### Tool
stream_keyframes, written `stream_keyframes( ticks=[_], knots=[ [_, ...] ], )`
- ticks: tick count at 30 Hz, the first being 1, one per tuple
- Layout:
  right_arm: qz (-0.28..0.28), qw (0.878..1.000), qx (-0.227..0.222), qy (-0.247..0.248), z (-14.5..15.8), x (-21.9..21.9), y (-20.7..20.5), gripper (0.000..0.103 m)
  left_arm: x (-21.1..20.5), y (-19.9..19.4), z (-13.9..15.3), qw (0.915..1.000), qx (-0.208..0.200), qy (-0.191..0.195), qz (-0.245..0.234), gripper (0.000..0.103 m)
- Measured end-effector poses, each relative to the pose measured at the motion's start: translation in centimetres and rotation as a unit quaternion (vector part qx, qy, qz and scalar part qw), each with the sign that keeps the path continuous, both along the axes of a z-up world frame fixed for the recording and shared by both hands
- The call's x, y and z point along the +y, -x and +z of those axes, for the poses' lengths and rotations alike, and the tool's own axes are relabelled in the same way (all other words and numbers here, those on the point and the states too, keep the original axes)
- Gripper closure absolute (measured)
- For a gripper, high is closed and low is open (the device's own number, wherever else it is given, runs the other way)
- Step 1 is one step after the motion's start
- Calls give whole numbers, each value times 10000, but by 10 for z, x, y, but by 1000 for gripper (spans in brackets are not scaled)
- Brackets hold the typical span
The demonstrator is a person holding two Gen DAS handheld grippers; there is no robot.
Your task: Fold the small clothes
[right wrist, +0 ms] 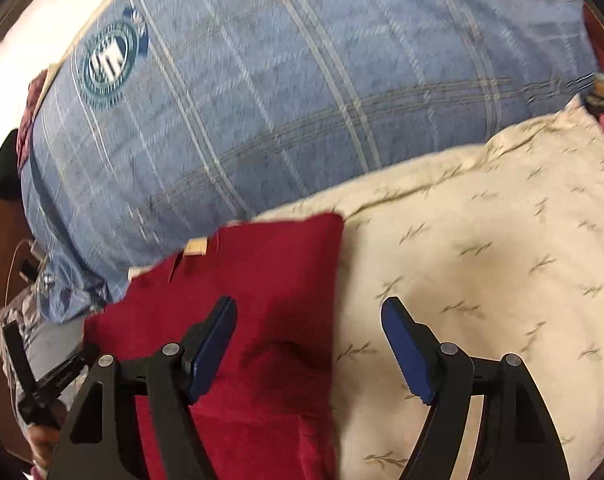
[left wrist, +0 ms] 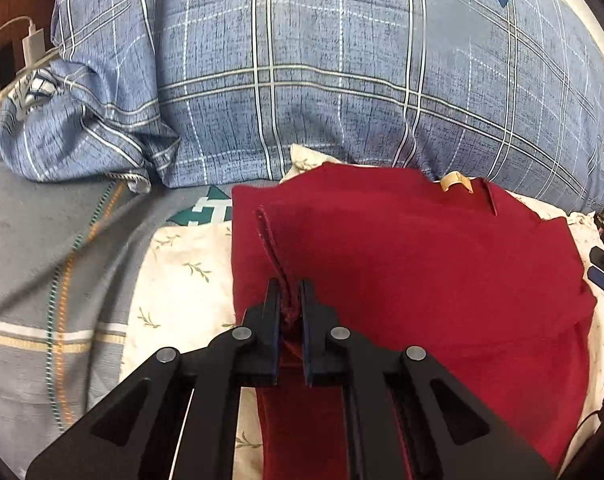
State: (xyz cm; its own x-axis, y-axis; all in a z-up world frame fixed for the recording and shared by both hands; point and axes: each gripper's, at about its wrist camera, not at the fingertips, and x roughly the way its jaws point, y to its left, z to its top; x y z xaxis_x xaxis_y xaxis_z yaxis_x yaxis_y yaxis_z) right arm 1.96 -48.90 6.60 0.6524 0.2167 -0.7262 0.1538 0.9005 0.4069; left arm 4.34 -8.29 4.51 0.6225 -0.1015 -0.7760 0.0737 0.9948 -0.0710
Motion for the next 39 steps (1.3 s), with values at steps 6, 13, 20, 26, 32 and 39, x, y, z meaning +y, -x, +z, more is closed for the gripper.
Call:
stream_keyframes(
  ticks=[6, 13, 20, 26, 32, 39],
  knots=[
    [31, 9996, 229, -147, -32, 2, -30, 48, -6, -8, 2, 9995, -98, 292, -88, 97],
    [-1, 9925, -441, 1136, -1, 10, -30, 93, -31, -15, 11, 9970, -306, 480, -529, 84],
    [-413, 9969, 374, 561, -22, -18, -32, 77, -28, -20, -10, 9991, 99, 219, -350, 57],
    [431, 9966, 79, 698, 18, 11, 14, 73, -26, -17, -7, 9995, 53, 218, -223, 39],
    [851, 9703, 921, 2068, -16, 42, 32, 64, -24, -7, -3, 9997, 27, -129, -224, 33],
    [67, 9950, 315, 946, 9, 11, 47, 45, -1, -3, 4, 9997, -68, -13, 219, 25]
  ],
)
